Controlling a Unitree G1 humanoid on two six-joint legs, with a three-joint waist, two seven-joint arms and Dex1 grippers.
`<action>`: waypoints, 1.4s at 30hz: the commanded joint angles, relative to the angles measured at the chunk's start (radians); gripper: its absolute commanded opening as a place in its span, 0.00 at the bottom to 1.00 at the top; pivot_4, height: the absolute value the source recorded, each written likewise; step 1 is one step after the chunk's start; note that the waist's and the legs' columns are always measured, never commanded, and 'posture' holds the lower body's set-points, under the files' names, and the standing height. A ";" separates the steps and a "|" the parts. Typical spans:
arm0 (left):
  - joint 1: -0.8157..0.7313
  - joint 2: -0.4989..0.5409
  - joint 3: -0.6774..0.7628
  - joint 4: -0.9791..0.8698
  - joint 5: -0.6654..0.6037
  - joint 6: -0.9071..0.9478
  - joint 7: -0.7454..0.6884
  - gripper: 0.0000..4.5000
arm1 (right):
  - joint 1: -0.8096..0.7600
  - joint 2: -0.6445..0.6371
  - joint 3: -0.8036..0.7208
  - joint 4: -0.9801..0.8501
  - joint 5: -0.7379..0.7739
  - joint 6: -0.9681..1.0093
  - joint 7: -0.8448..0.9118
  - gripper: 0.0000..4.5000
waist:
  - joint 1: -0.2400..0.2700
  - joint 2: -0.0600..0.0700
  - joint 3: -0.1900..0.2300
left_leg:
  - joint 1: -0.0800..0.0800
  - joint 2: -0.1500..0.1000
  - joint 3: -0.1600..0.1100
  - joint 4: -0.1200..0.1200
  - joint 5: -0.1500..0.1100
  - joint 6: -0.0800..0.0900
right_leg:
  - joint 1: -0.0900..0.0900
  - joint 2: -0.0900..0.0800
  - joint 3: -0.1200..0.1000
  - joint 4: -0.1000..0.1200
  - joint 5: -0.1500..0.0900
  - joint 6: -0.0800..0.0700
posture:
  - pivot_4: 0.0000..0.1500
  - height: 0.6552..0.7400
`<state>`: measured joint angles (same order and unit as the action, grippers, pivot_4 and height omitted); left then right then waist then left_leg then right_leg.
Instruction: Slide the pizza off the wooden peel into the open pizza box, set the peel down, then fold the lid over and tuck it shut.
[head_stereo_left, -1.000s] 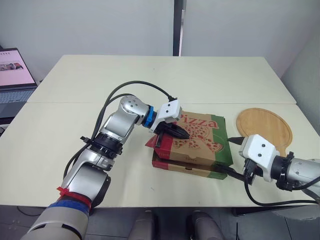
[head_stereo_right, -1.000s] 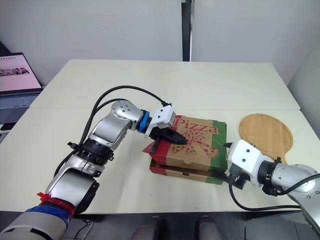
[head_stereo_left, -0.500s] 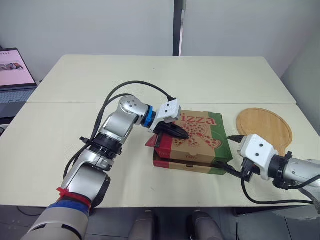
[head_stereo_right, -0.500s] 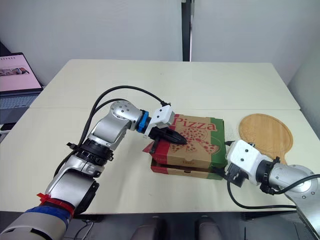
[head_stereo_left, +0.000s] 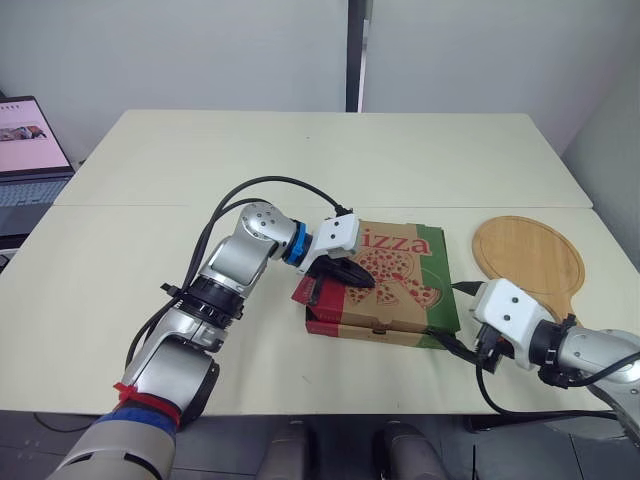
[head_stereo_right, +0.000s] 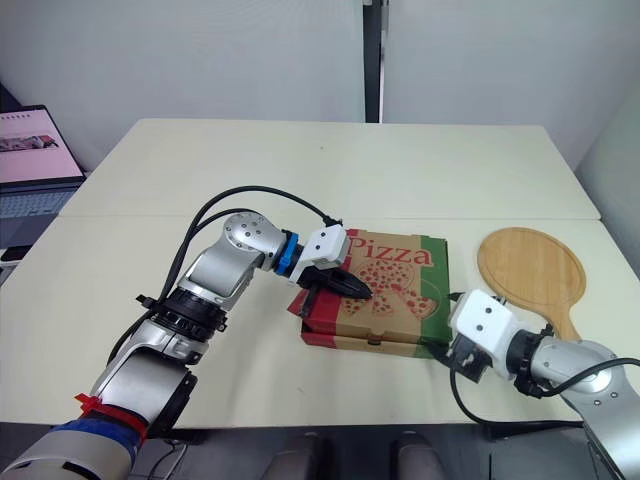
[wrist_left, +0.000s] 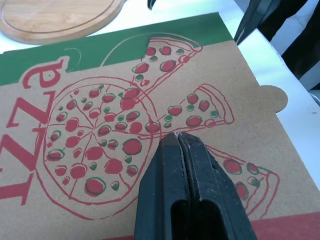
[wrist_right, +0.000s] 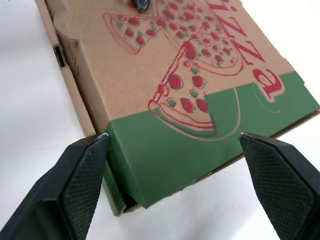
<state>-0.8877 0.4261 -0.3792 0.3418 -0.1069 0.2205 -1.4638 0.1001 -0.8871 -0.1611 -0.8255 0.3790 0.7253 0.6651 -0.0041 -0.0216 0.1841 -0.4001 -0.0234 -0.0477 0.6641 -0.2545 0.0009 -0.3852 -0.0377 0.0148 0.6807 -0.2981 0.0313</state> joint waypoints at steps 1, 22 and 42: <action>-0.002 0.007 -0.004 -0.004 0.014 -0.010 0.004 0.00 | -0.049 0.026 -0.113 -0.052 0.171 0.077 0.027 0.99 | 0.000 0.000 0.000 | 0.000 0.000 0.000 0.000 0.000 0.000 | 0.000 0.000 0.000 0.000 0.000 0.000 | 1.00 1.00; -0.012 0.305 0.180 -0.023 -0.091 0.081 -0.053 0.00 | -0.472 0.240 0.367 0.207 0.010 0.069 -0.094 0.00 | -0.015 0.000 0.000 | -0.001 0.000 0.000 0.000 0.000 0.000 | -0.003 0.000 0.000 0.001 0.000 0.000 | 1.00 1.00; -0.068 0.060 0.032 -0.014 -0.062 0.021 -0.023 0.00 | -0.392 0.100 0.105 0.137 0.101 0.048 0.036 0.12 | -0.002 0.000 0.000 | -0.002 0.000 0.000 0.000 0.000 0.000 | -0.003 -0.001 0.000 0.001 0.000 0.000 | 1.00 1.00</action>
<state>-0.9265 0.4909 -0.3525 0.3232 -0.1753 0.2704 -1.4784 -0.2975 -0.7685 0.0171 -0.6262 0.4365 0.7741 0.6783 -0.0058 -0.0213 0.1839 -0.4020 -0.0233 -0.0480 0.6645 -0.2545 0.0009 -0.3880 -0.0388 0.0149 0.6815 -0.2979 0.0310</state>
